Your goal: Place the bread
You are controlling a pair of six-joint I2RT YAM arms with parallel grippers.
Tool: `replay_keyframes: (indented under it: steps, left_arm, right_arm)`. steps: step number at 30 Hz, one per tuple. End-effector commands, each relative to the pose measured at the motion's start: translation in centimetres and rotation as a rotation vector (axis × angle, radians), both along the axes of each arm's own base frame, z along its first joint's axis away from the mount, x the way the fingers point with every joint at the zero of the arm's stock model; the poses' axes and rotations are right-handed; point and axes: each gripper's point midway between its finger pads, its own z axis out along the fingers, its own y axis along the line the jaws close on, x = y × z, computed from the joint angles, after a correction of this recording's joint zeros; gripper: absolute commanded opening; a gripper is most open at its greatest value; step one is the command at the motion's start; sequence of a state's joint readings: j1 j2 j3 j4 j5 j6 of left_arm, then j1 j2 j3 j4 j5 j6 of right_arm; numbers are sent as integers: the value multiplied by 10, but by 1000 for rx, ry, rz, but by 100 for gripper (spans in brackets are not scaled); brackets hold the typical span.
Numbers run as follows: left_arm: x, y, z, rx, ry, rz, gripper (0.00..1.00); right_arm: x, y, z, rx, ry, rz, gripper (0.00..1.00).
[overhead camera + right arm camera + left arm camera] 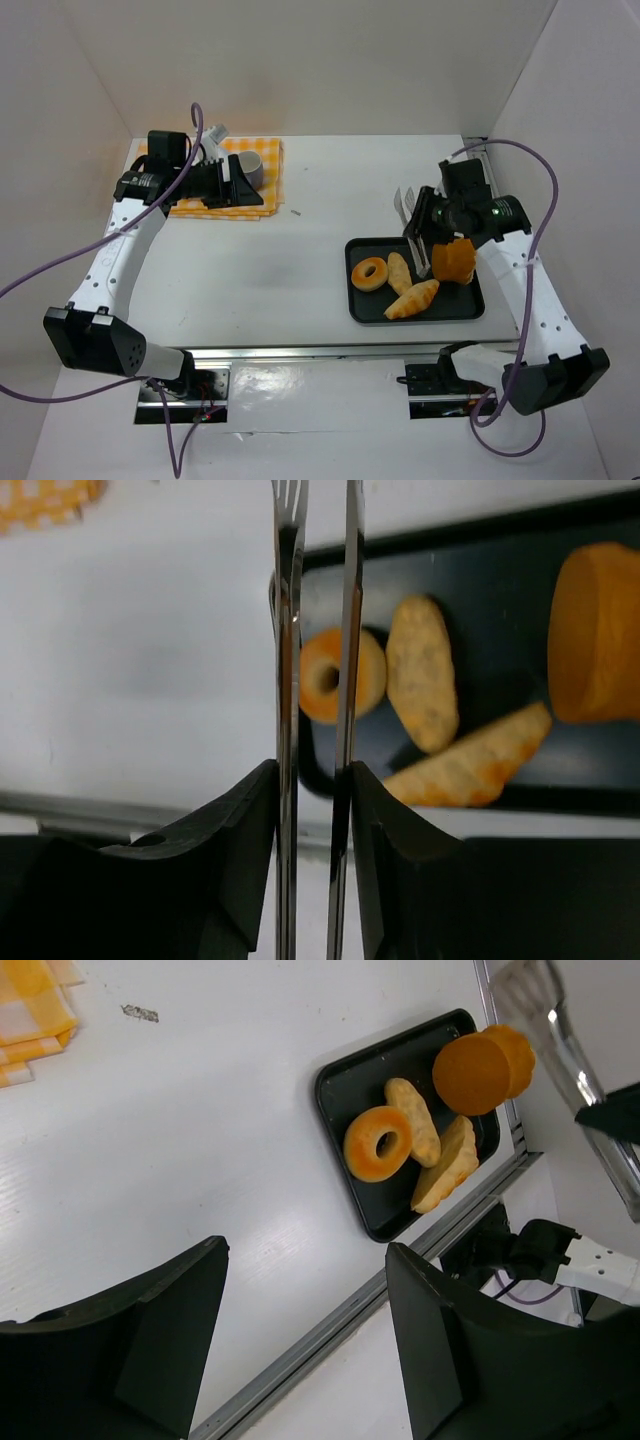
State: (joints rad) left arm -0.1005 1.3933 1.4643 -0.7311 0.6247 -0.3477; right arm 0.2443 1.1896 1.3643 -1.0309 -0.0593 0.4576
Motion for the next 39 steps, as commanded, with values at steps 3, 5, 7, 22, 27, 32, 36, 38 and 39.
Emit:
replay_keyframes:
  steps: [3, 5, 7, 22, 27, 32, 36, 38, 39]
  left_arm:
    - [6, -5, 22, -50, -69, -16, 77]
    - [7, -5, 19, -50, -68, -16, 77]
    - [5, -6, 16, -55, -58, -23, 77]
    - [6, -6, 3, -52, -27, -23, 78]
    - [6, -6, 3, -52, -27, -23, 78]
    - [9, -7, 1, -52, -27, -23, 78]
    - [8, -7, -2, -52, -18, -22, 78]
    - [8, -7, -2, -56, -12, -18, 78]
    - [9, -6, -3, -50, -13, -10, 78]
  right_arm:
    - [-76, 1, -18, 19, 211, 97, 48]
    - [-84, -2, -27, 9, 259, 95, 48]
    - [-86, -4, -30, 0, 260, 89, 50]
    - [-72, -19, -69, -37, 334, 20, 56]
    - [-67, -19, -86, -31, 359, 40, 59]
    - [-67, -16, -103, 2, 386, 72, 60]
    - [-57, -18, -100, 24, 360, 73, 48]
    - [-46, -20, -85, 25, 307, 70, 31]
    - [-44, -24, -81, 1, 297, 65, 27]
